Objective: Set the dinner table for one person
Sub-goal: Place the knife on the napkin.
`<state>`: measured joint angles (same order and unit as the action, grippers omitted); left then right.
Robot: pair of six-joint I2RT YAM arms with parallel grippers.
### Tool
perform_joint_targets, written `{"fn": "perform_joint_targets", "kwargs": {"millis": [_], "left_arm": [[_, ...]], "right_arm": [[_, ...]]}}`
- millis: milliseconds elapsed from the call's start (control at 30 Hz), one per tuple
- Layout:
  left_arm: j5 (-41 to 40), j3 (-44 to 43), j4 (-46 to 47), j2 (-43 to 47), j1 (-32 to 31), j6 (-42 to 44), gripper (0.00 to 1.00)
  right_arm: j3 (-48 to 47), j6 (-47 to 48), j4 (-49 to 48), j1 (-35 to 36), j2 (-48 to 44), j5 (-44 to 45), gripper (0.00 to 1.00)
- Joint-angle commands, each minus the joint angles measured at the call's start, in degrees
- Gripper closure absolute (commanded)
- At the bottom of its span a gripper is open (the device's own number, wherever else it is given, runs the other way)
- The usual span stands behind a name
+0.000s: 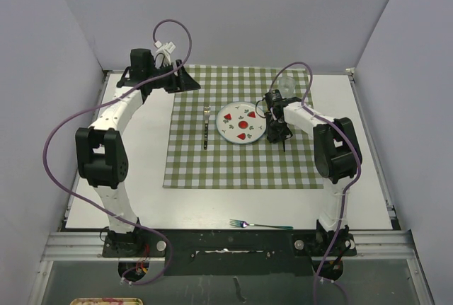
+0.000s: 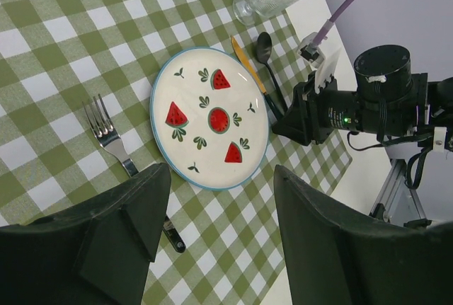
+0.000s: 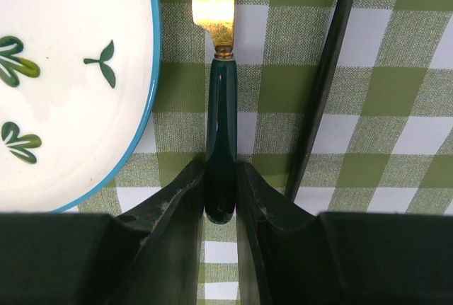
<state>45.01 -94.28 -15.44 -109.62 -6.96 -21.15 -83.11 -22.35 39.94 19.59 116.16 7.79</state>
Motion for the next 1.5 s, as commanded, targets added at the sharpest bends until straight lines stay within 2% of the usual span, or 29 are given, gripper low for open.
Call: {"fn": "perform_joint_targets", "kwargs": {"millis": [0,1467], "left_arm": [[0.6,-3.3,0.4,-0.8,-0.3,1.3,0.42],[0.1,-5.7,-2.0,-2.1,-1.9,2.6,0.41]], "right_arm": [[0.0,-1.5,-0.1,0.0,0.6,1.4,0.83],[1.4,-3.5,-0.4,0.3,-1.2,1.1,0.86]]}}
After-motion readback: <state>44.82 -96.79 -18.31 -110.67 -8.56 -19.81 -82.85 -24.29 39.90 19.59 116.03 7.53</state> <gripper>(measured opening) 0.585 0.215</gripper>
